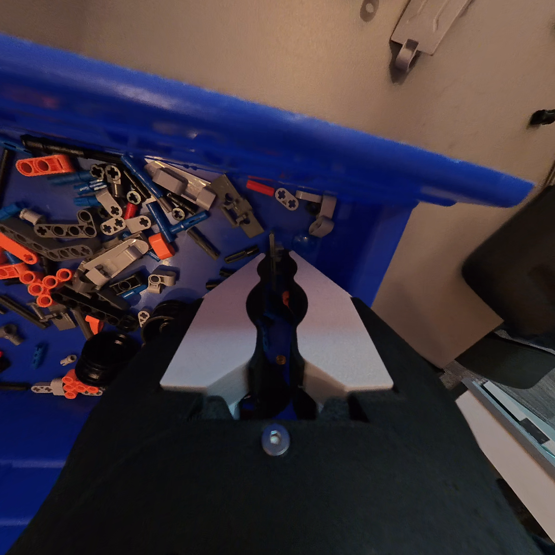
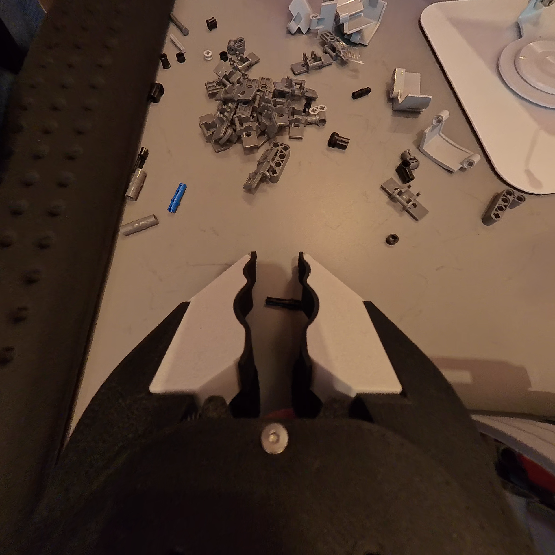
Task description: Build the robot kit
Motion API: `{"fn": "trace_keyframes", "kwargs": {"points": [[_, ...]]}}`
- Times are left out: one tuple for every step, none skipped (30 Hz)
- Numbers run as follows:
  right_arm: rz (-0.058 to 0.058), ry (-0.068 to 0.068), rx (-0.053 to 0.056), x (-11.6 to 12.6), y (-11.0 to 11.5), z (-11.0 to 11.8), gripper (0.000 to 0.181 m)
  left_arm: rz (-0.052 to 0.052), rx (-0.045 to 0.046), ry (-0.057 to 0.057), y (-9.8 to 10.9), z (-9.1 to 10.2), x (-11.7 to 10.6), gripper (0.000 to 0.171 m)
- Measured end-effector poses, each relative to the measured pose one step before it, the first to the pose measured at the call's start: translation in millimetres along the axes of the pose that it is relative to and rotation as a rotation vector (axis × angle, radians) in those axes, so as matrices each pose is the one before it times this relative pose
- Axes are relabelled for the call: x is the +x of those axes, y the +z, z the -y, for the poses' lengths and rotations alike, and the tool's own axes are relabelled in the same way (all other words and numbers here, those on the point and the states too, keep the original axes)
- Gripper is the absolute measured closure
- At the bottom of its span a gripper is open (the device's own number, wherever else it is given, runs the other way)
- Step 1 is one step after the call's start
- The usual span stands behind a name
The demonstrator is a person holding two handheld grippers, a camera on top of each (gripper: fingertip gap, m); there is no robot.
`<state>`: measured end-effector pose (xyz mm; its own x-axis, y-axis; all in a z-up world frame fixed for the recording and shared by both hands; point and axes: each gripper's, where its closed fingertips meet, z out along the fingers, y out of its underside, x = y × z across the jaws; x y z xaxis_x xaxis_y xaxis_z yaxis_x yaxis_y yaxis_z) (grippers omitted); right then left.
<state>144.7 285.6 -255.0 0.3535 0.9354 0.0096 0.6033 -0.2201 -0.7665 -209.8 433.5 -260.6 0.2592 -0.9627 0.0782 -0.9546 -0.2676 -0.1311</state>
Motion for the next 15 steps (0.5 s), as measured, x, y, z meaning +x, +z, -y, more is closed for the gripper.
{"fn": "trace_keyframes", "kwargs": {"points": [[0.0009,-0.0003,0.0007,-0.11,-0.01,0.18,0.156,0.0219,0.00771,-0.0014,-0.3,0.76,-3.65,0.163],[0.0007,-0.0001,0.0011,-0.11,-0.16,0.08,0.156,0.0214,0.00108,-0.0065,-0.93,-0.44,-4.03,0.163],[0.0001,0.0,0.0011,-0.07,-0.08,0.15,0.156,0.0028,0.01224,-0.0029,-2.43,0.94,-1.25,0.163],[-0.0002,-0.0003,0.0001,0.04,0.01,0.02,0.156,0.0055,0.03346,-0.0068,-4.5,4.52,-2.0,0.163],[-0.0002,-0.0004,-0.0006,-0.07,0.0,-0.04,0.156,0.0157,0.03395,-0.0133,-5.03,5.2,-3.56,0.164],[-0.0003,0.0001,-0.0007,0.09,0.12,-0.09,0.156,0.016,0.0297,-0.0093,-3.76,5.07,-3.0,0.164],[0.0002,0.0009,-0.0006,0.1,0.01,-0.04,0.156,0.0031,0.02463,-0.0098,-1.63,4.63,-0.7,0.164],[0.0004,0.001,-0.0004,0.06,0.09,-0.09,0.156,0.0107,0.02168,-0.0104,0.26,4.25,-1.67,0.164],[0.0001,0.0005,-0.0002,0.05,0.02,0.0,0.156,0.0133,0.00522,-0.0058,2.12,1.38,-1.68,0.164],[-0.0002,-0.0002,-0.0001,-0.09,0.04,0.02,0.156,0.0087,-0.00589,0.0049,3.23,-0.77,0.08,0.163],[-0.0003,-0.0005,-0.0001,-0.01,0.03,-0.11,0.156,0.0145,-0.0032,-0.0018,3.84,-0.38,-1.14,0.162],[-0.0002,-0.0005,-0.0002,0.03,0.06,0.04,0.156,0.0315,-0.0028,-0.0069,3.65,-0.31,-4.18,0.159],[-0.0001,-0.0005,-0.0002,-0.04,-0.04,-0.04,0.156,0.0212,-0.00342,0.0036,2.7,-0.74,-2.04,0.159],[0.0,-0.0004,0.0002,-0.07,-0.01,0.0,0.156,-0.0104,0.01316,-0.0073,-0.2,2.06,2.15,0.158],[0.0003,0.0001,0.0003,-0.05,0.02,0.04,0.156,-0.02,0.00249,-0.014,-0.09,0.54,3.26,0.153]]}}
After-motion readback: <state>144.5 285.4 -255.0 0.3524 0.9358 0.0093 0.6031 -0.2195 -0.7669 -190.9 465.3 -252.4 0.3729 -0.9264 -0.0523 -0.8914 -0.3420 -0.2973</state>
